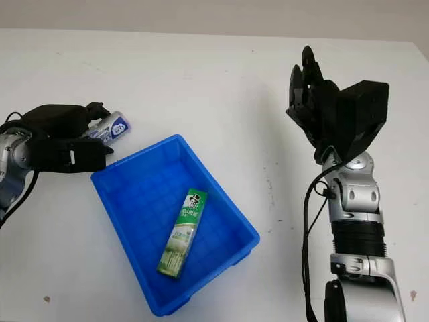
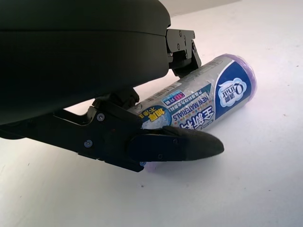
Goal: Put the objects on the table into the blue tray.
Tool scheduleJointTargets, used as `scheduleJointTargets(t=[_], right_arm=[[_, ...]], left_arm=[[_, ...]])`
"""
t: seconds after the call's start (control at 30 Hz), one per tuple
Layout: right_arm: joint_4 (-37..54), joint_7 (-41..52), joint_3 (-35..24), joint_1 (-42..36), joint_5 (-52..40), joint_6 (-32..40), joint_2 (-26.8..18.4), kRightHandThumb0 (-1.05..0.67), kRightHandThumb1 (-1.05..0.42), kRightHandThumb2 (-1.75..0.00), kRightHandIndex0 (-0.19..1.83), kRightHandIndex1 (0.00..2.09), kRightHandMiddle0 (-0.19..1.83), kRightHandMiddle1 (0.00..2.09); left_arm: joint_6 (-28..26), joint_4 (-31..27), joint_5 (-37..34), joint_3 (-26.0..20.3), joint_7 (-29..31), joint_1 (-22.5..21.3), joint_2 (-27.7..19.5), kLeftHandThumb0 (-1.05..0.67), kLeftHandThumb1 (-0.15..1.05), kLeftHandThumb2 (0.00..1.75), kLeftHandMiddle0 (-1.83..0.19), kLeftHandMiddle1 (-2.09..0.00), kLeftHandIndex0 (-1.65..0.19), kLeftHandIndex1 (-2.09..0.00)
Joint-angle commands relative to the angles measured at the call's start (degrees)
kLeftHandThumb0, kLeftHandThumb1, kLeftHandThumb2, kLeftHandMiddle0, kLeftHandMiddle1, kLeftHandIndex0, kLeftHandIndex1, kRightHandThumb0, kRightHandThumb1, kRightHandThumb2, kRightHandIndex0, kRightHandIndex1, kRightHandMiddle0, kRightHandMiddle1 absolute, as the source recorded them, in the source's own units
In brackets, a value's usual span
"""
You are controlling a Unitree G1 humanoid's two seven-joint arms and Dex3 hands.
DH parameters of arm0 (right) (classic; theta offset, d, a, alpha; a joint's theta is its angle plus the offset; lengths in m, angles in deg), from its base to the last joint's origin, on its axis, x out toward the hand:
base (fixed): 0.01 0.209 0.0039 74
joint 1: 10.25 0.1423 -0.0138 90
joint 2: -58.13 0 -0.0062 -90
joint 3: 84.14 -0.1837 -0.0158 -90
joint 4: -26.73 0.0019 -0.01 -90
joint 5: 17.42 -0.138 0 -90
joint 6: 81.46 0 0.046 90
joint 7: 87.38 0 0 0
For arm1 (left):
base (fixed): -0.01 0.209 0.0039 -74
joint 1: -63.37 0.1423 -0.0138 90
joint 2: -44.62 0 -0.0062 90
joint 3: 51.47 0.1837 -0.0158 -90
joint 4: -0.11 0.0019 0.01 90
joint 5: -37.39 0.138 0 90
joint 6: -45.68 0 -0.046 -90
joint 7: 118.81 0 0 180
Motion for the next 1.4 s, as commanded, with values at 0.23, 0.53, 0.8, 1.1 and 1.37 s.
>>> scheduleJointTargets(t=[0.23, 0.53, 0.8, 1.1, 1.37], right_arm=[[-0.59, 1.22, -0.33, 0.95, -0.26, -0.62, -0.36, -0.68, -1.05, -0.80, -0.19, 0.00, -0.19, 0.00], [-0.82, 1.25, -0.31, 0.83, -0.20, -0.69, -0.07, -0.66, -1.05, -0.80, -0.19, 0.00, -0.19, 0.00], [-0.91, 1.68, -0.21, 0.67, -0.54, -0.82, 0.15, -0.65, -1.05, -0.81, -0.19, 0.00, -0.19, 0.00], [-0.45, 1.73, -0.25, 0.26, -0.56, -0.65, 0.73, -0.66, -1.05, -0.79, -0.19, 0.00, -0.19, 0.00], [-0.89, 1.06, -0.06, 0.56, -0.24, -1.14, 1.20, -0.66, -1.05, -0.78, -0.19, 0.00, -0.19, 0.00]], left_arm=[[-0.08, 1.16, -0.61, -1.68, -1.92, -2.08, 0.56, -0.43, 1.05, 0.49, -0.88, -2.09, -0.16, -2.09], [1.34, 3.33, -1.49, -4.41, -4.21, -11.54, -0.78, -0.45, 1.05, 0.50, -0.64, -2.09, -0.15, -2.09], [-0.08, 0.29, -12.93, -12.66, -0.86, -21.10, 0.58, -0.41, 1.05, 0.46, -0.94, -2.09, -0.64, -2.09], [-7.87, -15.34, -24.32, -13.90, 16.15, -20.62, 0.06, -0.42, 1.05, 0.45, -1.06, -2.09, -0.84, -2.09], [-20.89, -34.03, -34.08, -12.96, 30.58, -8.66, -0.52, -0.40, 1.05, 0.49, -0.81, -2.09, -0.51, -2.09]])
